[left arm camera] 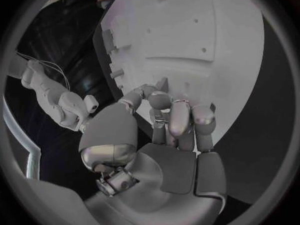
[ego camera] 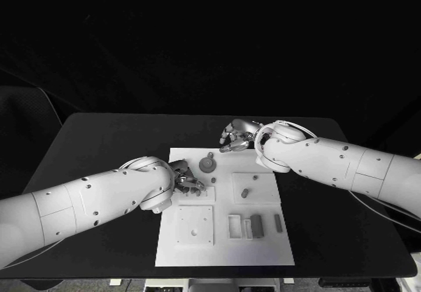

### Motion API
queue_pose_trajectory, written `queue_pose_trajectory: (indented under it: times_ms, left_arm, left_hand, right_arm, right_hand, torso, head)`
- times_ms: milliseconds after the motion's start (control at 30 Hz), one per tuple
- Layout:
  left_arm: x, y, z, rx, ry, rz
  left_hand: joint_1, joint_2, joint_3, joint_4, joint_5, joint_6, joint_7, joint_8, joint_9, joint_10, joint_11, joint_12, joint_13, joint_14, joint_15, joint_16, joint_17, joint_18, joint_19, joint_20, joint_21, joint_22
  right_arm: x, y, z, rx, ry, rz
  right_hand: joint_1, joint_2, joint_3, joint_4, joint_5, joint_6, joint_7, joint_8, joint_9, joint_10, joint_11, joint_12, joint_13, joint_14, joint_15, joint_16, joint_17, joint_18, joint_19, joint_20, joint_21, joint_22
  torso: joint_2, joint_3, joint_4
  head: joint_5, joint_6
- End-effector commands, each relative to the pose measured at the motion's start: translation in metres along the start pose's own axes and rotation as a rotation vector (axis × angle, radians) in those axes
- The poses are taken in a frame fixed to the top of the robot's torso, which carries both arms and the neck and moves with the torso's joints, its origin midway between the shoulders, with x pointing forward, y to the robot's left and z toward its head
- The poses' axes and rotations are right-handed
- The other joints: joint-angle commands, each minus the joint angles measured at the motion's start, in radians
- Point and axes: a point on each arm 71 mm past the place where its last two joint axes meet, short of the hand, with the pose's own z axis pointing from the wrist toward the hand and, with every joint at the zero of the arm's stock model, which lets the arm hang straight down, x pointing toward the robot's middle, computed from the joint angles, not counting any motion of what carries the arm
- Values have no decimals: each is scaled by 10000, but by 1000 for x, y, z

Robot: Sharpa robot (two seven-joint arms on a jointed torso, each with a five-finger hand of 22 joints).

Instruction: Assemble the parts on the task board

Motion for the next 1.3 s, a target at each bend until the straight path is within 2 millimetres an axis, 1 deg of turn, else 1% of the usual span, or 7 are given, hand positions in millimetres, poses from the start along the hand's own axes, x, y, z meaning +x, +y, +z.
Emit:
queue_pose_trajectory:
  times_ms: [33, 267, 433, 633, 1067, 1200, 1300]
  left_arm:
    - [0, 0, -1, 102, 67, -416]
    - [-9, 6, -3, -94, -5, -444]
    - [-20, 6, -5, -133, -91, -484]
    - [-29, 4, -8, -59, -222, -556]
    - [-31, -1, -6, -346, 1, -122]
    - [-30, -3, -6, -338, 21, 38]
    - [-30, -3, -6, -358, 88, 78]
  left_hand:
    - [-201, 4, -123, 51, -242, -518, 162, -303, -218, -126, 42, 94, -31, -143, -23, 22, -83, 197, -136, 4, 536, -23]
    - [-310, 24, -186, 105, -572, -762, 268, -550, -389, -227, 61, 140, -55, -215, -18, 45, -150, 199, -191, 3, 526, -38]
    - [-331, 119, -94, 163, -661, -1584, 644, -1561, -999, -574, 150, 244, -129, -365, -8, 75, -351, 200, -304, 6, 479, -93]
    - [-243, 181, -11, 127, -660, -2098, 848, -2240, -1377, -862, 238, 288, -187, -375, -11, 123, -480, 205, -297, 4, 495, -116]
    - [-283, 219, -25, 167, -711, -2344, 937, -2617, -1578, -985, 285, 326, -222, -202, -42, 291, -497, 224, -161, -8, 601, -90]
    - [-227, 295, 10, 148, -770, -2806, 1051, -3256, -1906, -1092, 307, 408, -267, -110, -64, 470, -532, 274, -51, -29, 697, -72]
    - [-172, 327, 36, 120, -768, -2878, 1066, -3361, -1961, -1098, 306, 429, -272, -90, -70, 507, -534, 286, -31, -34, 716, -67]
  right_arm:
    - [1, 0, 0, -34, 86, -104]
    - [0, -2, 1, 15, 72, -112]
    - [-1, -4, 1, 76, 43, -120]
    - [-1, -6, 1, 110, 39, -126]
    - [-1, -6, 1, 123, 48, -128]
    - [-1, -5, 1, 115, 58, -128]
    - [-1, -5, 1, 117, 60, -128]
  right_hand:
    - [-4, 83, 60, 27, 67, 93, 153, 39, 4, 26, -48, -16, -10, 15, -51, 25, 4, 196, -69, 0, -12, -14]
    - [-8, 82, 60, 29, 69, 91, 153, 38, 3, 27, -48, -16, -11, 23, -51, 30, 11, 196, -69, 0, -11, -14]
    - [-11, 81, 60, 30, 71, 90, 153, 37, 2, 28, -48, -15, -11, 12, -50, 26, 0, 195, -68, 0, -10, -14]
    - [-14, 80, 60, 32, 72, 88, 154, 36, 1, 28, -48, -14, -12, 9, -50, 25, -4, 195, -68, 0, -9, -14]
    - [-22, 77, 60, 35, 75, 84, 154, 33, 0, 29, -47, -13, -12, 13, -50, 28, -1, 195, -67, 0, -8, -14]
    - [-24, 76, 60, 36, 75, 82, 154, 32, -1, 30, -47, -13, -13, 27, -50, 34, 12, 194, -66, 0, -7, -14]
    - [-26, 76, 60, 37, 76, 81, 155, 32, -1, 30, -47, -13, -13, 35, -50, 38, 19, 194, -66, 0, -7, -14]
  torso:
    - [-1, -3, 1]
    - [-10, 1, 8]
    - [-6, 7, 1]
    - [-3, 7, 2]
    - [1, 1, 6]
    - [-1, 0, 9]
    - [3, -4, 3]
  head:
    - [-2, 42]
    - [-11, 113]
    - [-3, 162]
    - [7, 208]
    - [2, 226]
    - [-8, 223]
    - [7, 228]
